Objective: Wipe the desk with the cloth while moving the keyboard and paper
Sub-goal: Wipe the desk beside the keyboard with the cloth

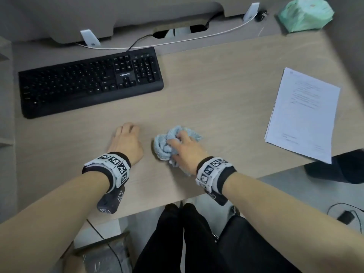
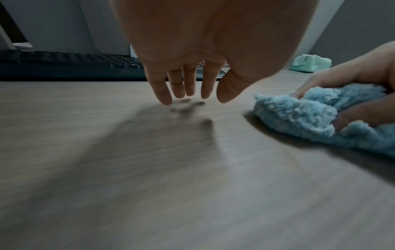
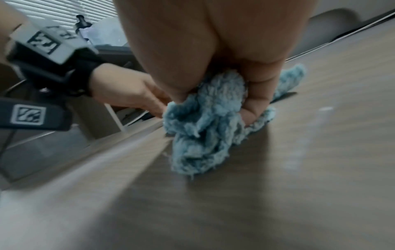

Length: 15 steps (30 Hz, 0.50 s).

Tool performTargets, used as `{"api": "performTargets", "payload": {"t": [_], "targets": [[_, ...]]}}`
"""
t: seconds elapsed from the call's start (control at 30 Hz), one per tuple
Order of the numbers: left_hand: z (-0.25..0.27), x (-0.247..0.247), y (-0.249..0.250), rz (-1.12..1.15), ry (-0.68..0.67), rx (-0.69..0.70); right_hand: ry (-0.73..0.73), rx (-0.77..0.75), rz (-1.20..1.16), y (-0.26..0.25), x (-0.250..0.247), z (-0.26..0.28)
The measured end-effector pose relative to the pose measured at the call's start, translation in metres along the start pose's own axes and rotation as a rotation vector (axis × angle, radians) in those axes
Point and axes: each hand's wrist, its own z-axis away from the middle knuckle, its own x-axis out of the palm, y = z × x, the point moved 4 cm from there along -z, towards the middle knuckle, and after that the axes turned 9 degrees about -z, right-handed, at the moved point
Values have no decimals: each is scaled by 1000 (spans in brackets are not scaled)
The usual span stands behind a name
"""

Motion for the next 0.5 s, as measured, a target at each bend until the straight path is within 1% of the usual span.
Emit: {"api": "performTargets", "payload": {"t": [0.07,0.13,0.17,0.23,0.27,0.3,0.37,0.43,0.47,0.5], "targets": [[12,5,-2,-15,-40,15,91,71,-66,28,-20,13],[19,10,0,-34,-74,51,215,226,-113,68,-45,23],[23,13,2,-52,-70,70,274,308,-128,84,-54,29],[28,19,6,-71,-41,96,337,433,-141,91,-56,37],[30,21,7,-69,-23,100,324,444,-133,82,-47,39],[30,22,6,-67,-9,96,276,411,-127,66,-32,39],[28,24,3,-58,-2,101,140,234,-81,24,10,43],[24,23,-3,-32,-30,121,31,84,-44,-4,39,56],[24,22,-6,-13,-43,124,30,60,-40,-3,41,64],[24,20,-10,10,-39,120,64,88,-46,5,37,71]]}}
